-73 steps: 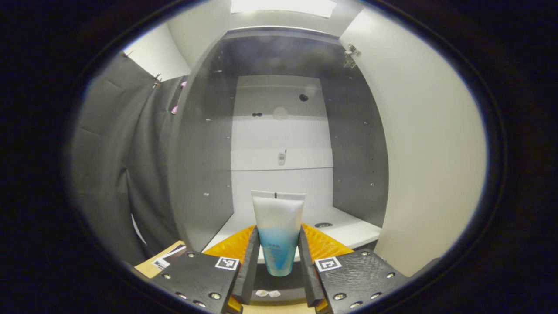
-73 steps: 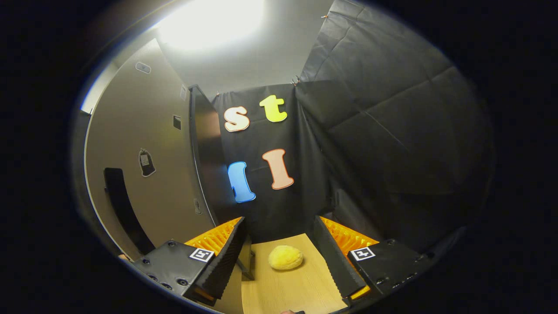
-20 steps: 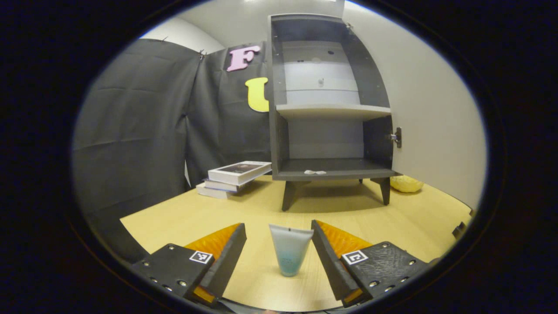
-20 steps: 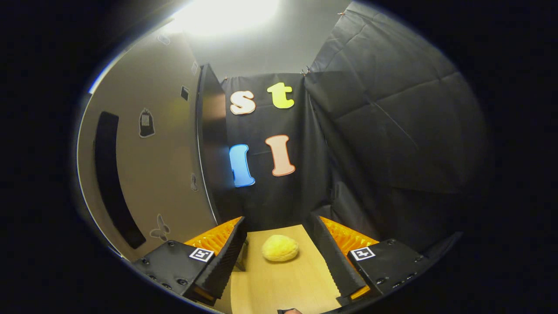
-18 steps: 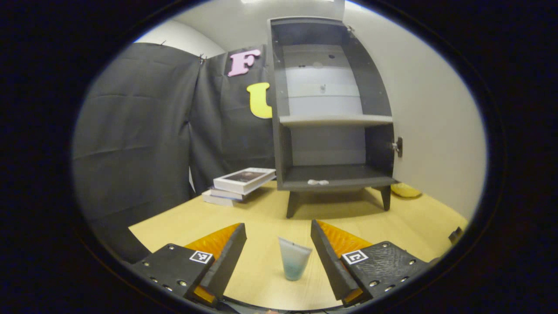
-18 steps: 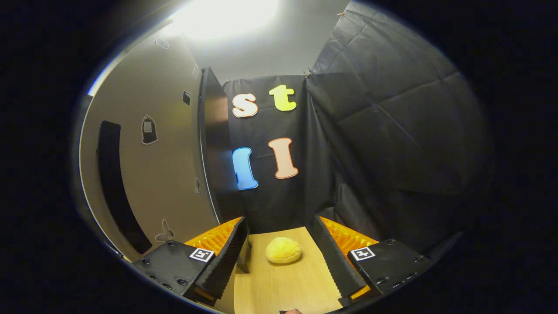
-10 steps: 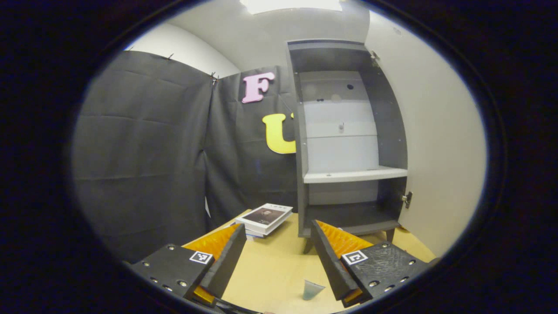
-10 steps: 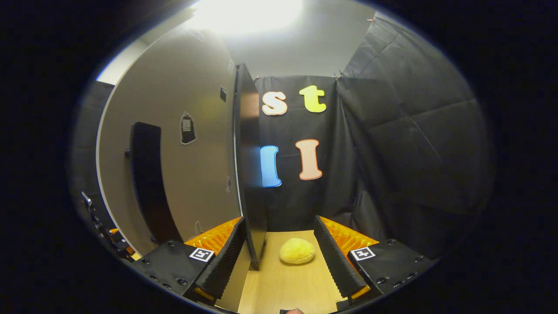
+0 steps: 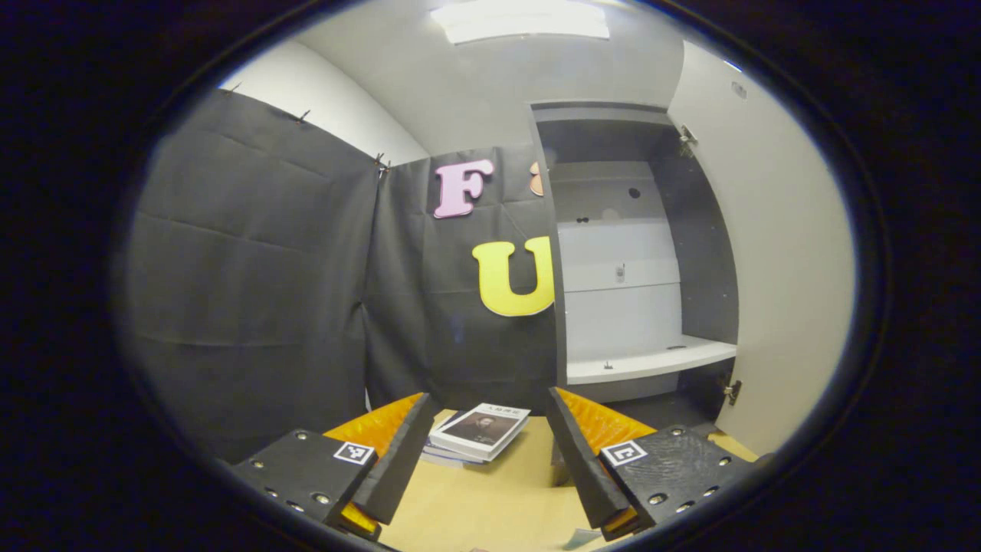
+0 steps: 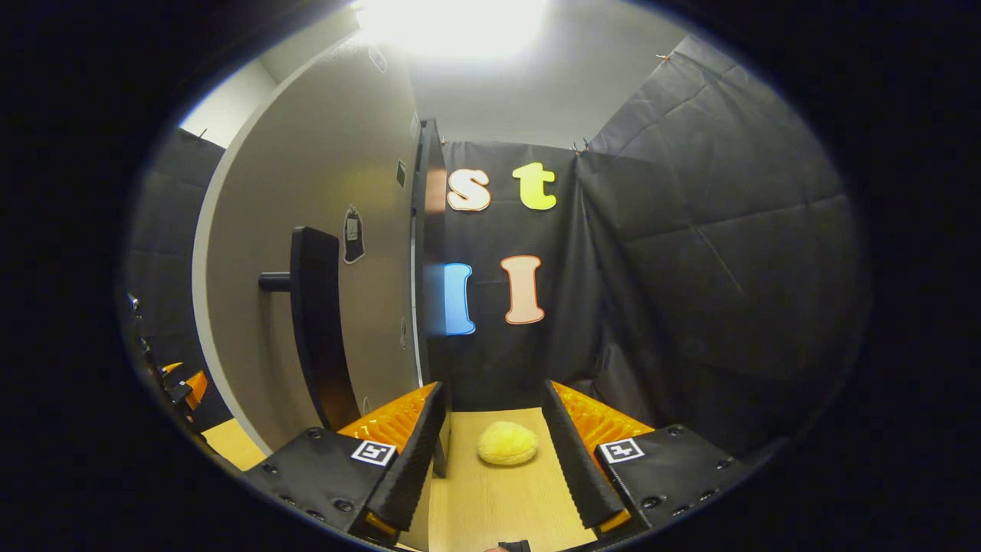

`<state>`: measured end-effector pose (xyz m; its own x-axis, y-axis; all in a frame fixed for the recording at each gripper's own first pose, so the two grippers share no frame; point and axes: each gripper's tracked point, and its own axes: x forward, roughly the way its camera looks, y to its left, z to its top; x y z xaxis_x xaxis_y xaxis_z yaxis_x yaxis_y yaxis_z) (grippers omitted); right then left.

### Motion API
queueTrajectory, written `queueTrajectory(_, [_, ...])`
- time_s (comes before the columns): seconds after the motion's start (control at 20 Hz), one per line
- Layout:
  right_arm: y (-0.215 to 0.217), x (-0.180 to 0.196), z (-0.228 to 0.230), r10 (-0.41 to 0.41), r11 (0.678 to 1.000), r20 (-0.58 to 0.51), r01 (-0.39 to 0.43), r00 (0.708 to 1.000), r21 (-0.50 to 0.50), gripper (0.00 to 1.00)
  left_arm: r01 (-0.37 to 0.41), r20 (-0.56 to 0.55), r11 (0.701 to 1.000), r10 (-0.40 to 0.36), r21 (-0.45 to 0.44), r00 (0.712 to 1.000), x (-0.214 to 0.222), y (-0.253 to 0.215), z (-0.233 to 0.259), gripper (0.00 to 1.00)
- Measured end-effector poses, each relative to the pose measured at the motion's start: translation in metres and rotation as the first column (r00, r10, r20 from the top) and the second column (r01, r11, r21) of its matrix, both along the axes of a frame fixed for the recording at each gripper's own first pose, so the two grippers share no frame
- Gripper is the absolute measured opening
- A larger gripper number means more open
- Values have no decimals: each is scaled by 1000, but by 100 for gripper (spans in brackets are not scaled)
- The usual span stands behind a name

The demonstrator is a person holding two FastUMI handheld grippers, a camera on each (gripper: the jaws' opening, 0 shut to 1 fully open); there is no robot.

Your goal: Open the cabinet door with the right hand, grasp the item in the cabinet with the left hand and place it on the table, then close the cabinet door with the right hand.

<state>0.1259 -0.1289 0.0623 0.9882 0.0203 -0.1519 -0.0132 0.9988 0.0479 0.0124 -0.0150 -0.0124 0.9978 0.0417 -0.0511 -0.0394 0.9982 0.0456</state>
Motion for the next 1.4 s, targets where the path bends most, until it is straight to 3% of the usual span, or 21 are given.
queueTrajectory(0.05, [5, -2, 0, -6, 1000, -6, 6, 1000, -5, 81, 9, -8, 1000, -9, -3, 1000, 2, 5, -5, 92])
queueTrajectory(0.1, [12, -4, 1, -6, 1000, -8, 6, 1000, -8, 74, 15, -13, 1000, -15, -9, 1000, 5, 8, -8, 92])
queueTrajectory(0.2, [30, -4, 3, 8, 1000, -13, -8, 1000, -6, 74, 31, -25, 999, -31, -28, 999, 11, 14, -17, 92])
queueTrajectory(0.25, [42, -6, 3, 18, 1000, -11, -18, 1000, 0, 81, 38, -29, 999, -39, -34, 999, 14, 18, -21, 92])
queueTrajectory(0.95, [160, -3, 2, 99, 992, -10, -97, 995, 80, 81, 43, -57, 998, -45, -41, 997, 33, 84, -36, 89])
queueTrajectory(1.0, [169, 1, 3, 110, 990, -6, -109, 994, 86, 74, 40, -59, 998, -43, -41, 997, 33, 88, -37, 89])
queueTrajectory(1.05, [179, 4, 5, 123, 988, -2, -122, 992, 95, 81, 38, -62, 998, -40, -42, 997, 33, 93, -38, 89])
queueTrajectory(1.15, [193, 13, 8, 148, 982, 16, -149, 989, 116, 76, 29, -66, 999, -32, -40, 997, 31, 101, -39, 89])
queueTrajectory(1.25, [210, 23, 13, 178, 972, 36, -182, 983, 151, 85, 16, -71, 999, -19, -41, 997, 29, 111, -41, 89])
queueTrajectory(1.3, [220, 29, 14, 196, 966, 40, -200, 980, 164, 78, 9, -75, 999, -13, -43, 997, 27, 116, -42, 89])
queueTrajectory(1.35, [232, 33, 12, 216, 960, 39, -220, 976, 176, 85, 1, -81, 999, -5, -42, 997, 25, 122, -44, 89])
queueTrajectory(1.4, [243, 39, 11, 238, 953, 40, -241, 971, 185, 84, -6, -85, 999, 3, -40, 996, 24, 128, -45, 89])
